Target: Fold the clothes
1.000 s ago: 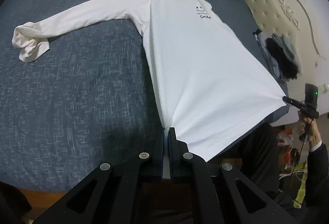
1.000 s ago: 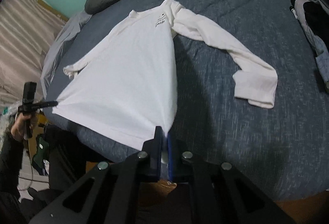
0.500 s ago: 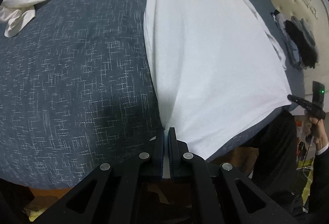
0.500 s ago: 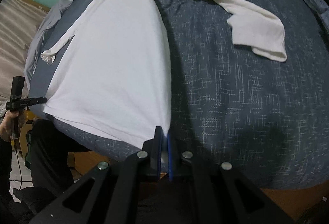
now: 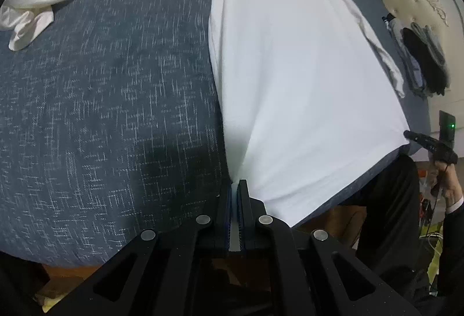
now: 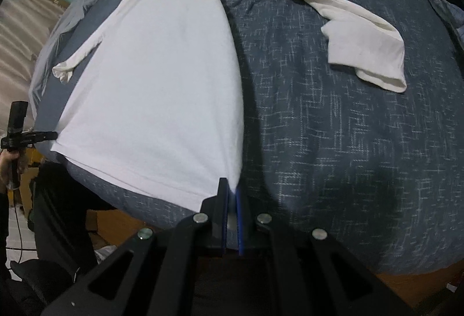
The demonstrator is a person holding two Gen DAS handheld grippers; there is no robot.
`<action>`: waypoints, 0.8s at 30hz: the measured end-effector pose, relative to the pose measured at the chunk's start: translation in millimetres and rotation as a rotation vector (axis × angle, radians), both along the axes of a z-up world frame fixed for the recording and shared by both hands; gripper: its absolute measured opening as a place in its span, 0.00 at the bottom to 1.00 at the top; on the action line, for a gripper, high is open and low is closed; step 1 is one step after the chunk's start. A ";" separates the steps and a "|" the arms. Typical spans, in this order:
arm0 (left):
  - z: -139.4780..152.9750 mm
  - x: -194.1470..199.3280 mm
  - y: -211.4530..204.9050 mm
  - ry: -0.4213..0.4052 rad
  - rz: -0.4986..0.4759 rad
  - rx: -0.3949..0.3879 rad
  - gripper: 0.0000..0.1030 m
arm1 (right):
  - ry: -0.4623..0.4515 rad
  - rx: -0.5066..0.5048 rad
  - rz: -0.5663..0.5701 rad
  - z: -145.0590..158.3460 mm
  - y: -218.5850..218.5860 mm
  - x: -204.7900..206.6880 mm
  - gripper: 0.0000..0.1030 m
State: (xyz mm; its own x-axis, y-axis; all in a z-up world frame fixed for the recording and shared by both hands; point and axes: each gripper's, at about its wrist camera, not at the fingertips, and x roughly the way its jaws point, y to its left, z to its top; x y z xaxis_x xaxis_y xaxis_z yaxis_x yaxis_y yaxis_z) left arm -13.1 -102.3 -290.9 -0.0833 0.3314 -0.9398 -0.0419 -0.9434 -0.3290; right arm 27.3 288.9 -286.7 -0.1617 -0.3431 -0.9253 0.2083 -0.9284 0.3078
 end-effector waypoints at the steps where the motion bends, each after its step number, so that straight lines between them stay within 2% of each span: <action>1: -4.4 -0.4 0.8 -0.010 0.005 -0.007 0.06 | -0.009 -0.003 -0.003 -2.5 0.4 0.0 0.04; 5: -12.5 -2.6 -1.0 -0.031 0.045 0.005 0.10 | -0.024 -0.010 -0.011 -5.4 -1.8 1.9 0.05; 10: 2.5 -7.4 -13.3 -0.005 0.080 0.022 0.31 | -0.023 -0.023 -0.033 2.9 6.2 0.4 0.11; 13: 17.4 -15.9 -25.5 0.039 0.124 0.037 0.39 | -0.003 -0.031 -0.031 18.3 10.5 -4.2 0.16; 16: 25.2 -28.7 -35.5 0.078 0.181 0.062 0.41 | 0.031 -0.044 -0.055 30.5 15.2 -14.8 0.23; 20: 19.5 -47.4 -39.8 0.121 0.241 0.102 0.41 | 0.076 -0.078 -0.099 41.1 16.6 -34.4 0.24; 24: 13.4 -81.0 -47.2 0.122 0.275 0.146 0.41 | 0.101 -0.123 -0.128 43.2 2.2 -61.8 0.27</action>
